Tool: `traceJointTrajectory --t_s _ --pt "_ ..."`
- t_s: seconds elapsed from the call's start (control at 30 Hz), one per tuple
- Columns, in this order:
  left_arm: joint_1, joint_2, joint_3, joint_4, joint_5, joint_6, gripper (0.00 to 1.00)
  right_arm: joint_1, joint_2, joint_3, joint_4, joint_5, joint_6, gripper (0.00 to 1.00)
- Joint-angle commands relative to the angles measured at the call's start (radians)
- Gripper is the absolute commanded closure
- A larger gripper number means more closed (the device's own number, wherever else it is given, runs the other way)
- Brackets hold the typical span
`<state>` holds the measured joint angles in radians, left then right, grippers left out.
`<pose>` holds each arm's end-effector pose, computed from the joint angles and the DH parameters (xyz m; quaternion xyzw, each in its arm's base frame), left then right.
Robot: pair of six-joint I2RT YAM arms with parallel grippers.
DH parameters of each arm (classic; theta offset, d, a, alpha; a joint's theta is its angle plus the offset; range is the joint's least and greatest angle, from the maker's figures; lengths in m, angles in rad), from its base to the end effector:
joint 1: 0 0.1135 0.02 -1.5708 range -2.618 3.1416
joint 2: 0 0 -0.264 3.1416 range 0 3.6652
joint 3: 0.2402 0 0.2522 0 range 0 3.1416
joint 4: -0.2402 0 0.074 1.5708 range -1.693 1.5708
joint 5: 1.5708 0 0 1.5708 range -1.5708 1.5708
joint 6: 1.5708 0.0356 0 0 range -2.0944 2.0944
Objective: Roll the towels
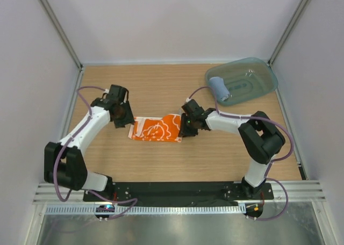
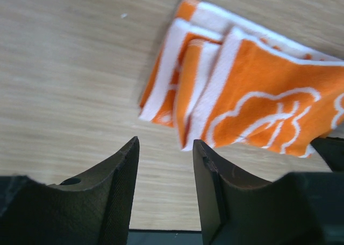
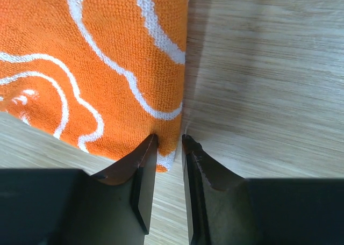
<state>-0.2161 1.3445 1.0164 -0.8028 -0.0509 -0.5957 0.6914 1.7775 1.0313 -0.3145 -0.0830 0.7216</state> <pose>0.2530 -0.0537 0.2495 -0.1895 0.9570 -0.0633 0.2102 0.2664 0.2243 0.1541 0.0041 0.9669 0.1942 0.1657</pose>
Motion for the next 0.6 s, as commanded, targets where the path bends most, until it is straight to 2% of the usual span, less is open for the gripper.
traceJointTrajectory --t_s 0.0,0.23,0.57 --pt "-0.075 0.086 0.115 0.083 -0.036 -0.029 0.55 0.000 0.003 -0.045 -0.001 0.000 -0.011 0.68" --pt "-0.134 0.339 0.244 0.112 -0.050 -0.049 0.60 0.000 -0.003 -0.086 -0.009 0.000 -0.024 0.70" --pt "-0.163 0.450 0.251 0.154 -0.038 -0.053 0.66 -0.001 0.000 -0.086 -0.034 0.014 -0.050 0.71"
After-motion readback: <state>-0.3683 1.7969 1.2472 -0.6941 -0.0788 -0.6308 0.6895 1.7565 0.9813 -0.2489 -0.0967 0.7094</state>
